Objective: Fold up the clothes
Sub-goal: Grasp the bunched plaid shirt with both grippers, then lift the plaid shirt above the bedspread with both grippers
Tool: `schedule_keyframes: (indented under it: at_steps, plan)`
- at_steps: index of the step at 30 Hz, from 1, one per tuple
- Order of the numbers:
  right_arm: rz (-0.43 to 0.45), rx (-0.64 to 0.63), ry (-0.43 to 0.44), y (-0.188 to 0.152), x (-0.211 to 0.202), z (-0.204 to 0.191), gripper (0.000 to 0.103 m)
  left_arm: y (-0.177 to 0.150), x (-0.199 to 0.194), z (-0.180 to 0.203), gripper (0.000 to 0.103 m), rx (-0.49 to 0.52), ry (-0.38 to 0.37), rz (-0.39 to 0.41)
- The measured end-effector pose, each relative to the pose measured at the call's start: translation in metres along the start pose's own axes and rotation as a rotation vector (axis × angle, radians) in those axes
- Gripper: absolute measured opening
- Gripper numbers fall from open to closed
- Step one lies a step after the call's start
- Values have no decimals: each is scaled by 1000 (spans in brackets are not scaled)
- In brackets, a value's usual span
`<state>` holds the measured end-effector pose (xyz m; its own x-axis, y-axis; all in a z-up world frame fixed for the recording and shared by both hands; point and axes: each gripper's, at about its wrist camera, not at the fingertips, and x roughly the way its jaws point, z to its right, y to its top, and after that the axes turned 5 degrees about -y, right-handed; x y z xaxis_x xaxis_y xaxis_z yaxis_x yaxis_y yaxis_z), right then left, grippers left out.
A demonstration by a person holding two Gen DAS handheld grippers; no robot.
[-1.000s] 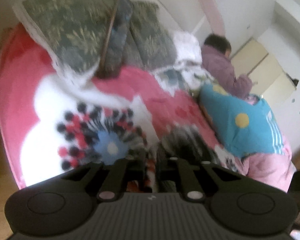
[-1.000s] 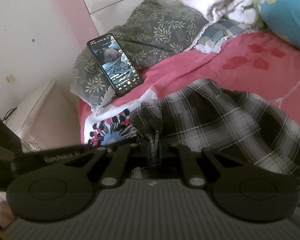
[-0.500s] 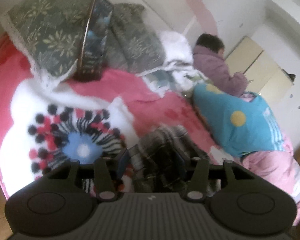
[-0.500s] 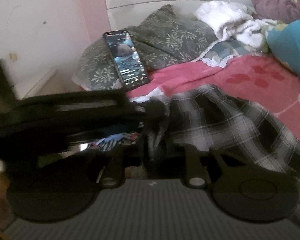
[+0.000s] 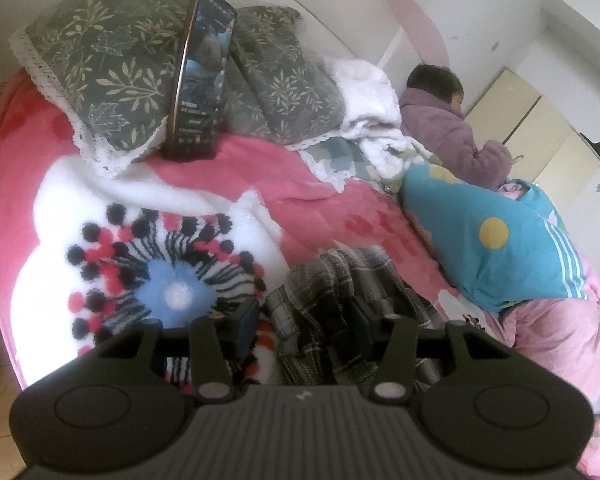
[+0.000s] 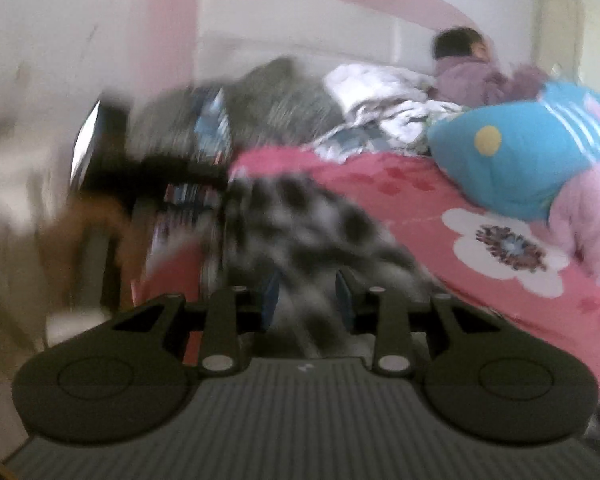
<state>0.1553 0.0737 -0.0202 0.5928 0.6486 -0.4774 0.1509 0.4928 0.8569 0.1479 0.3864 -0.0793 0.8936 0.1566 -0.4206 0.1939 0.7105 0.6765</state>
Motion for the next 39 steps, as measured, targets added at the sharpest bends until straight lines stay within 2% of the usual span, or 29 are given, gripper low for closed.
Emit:
schedule_keyframes:
  at_steps: [7, 10, 11, 12, 14, 16, 21, 27, 35, 39]
  plan:
    - [-49, -341, -99, -36, 6, -52, 28, -1, 0, 2, 48, 17, 11, 3]
    - [-44, -427, -152, -44, 9, -62, 28, -1, 0, 1, 48, 22, 9, 1]
    - [-43, -447, -169, -46, 10, -64, 25, 0, 0, 1, 48, 23, 9, 1]
    - [-43, -464, -186, -49, 12, -65, 15, 0, 0, 1, 48, 25, 9, 0]
    - [-50, -466, -215, -51, 15, -64, 4, -1, 0, 1, 48, 26, 9, 0]
    - [-48, -440, -225, -51, 13, -64, 0, -1, 0, 0, 48, 24, 8, -1]
    - [17, -345, -220, -42, -9, -65, 0, 0, -1, -1, 48, 19, 7, -2]
    - [30, -251, -132, -31, -31, -64, 0, -1, -1, -1, 48, 15, 7, -2]
    - [-48, -287, -72, -45, -22, -79, 0, -3, -4, 0, 47, 10, 9, 1]
    - [-44, -299, -71, -43, -26, -83, 0, -2, -4, -2, 47, 4, 8, -1]
